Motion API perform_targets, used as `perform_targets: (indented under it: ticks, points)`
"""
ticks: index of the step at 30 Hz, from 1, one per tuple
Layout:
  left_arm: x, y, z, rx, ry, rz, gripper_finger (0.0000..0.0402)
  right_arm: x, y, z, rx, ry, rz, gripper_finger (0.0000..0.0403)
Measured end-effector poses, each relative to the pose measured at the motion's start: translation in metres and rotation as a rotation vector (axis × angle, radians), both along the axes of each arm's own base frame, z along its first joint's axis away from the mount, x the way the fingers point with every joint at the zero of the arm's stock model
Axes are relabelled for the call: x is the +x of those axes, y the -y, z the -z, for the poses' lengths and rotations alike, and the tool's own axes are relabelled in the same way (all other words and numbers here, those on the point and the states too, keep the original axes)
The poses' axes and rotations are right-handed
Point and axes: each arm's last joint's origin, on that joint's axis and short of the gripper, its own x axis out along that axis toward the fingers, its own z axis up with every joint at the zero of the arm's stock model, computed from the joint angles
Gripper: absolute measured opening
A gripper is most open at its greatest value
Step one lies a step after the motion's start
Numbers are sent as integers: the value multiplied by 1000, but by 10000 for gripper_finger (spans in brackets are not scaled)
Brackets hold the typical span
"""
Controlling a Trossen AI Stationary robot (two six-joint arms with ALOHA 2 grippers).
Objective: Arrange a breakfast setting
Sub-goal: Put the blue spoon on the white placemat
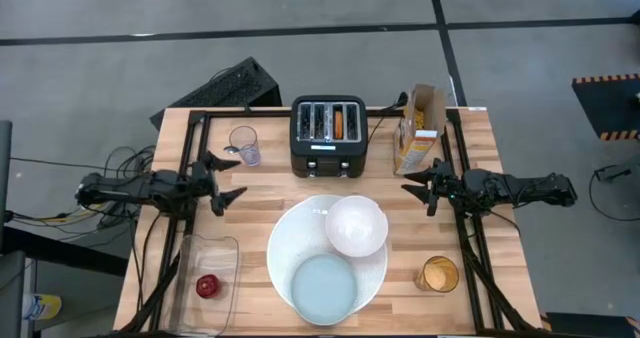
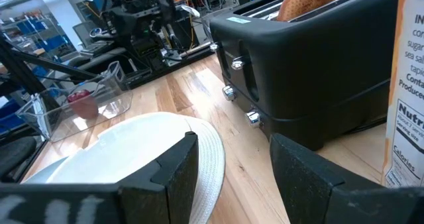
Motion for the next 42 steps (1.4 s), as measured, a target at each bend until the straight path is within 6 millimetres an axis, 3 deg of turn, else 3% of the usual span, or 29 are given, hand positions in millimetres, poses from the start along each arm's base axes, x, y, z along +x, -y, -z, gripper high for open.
perform_targets:
  ticks: [10, 21, 31, 42]
  points:
    - [-13, -8, -31, -9, -6, -265, 399, 0, 0, 0, 0, 0, 0, 208]
    - [-3, -11, -54, 129, -133, -459, 399, 0, 0, 0, 0, 0, 0, 208]
    - [4, -10, -69, 223, -248, -448, 399, 0, 0, 0, 0, 0, 0, 208]
    - [8, -7, -67, 260, -347, -328, 399, 0, 0, 0, 0, 0, 0, 208]
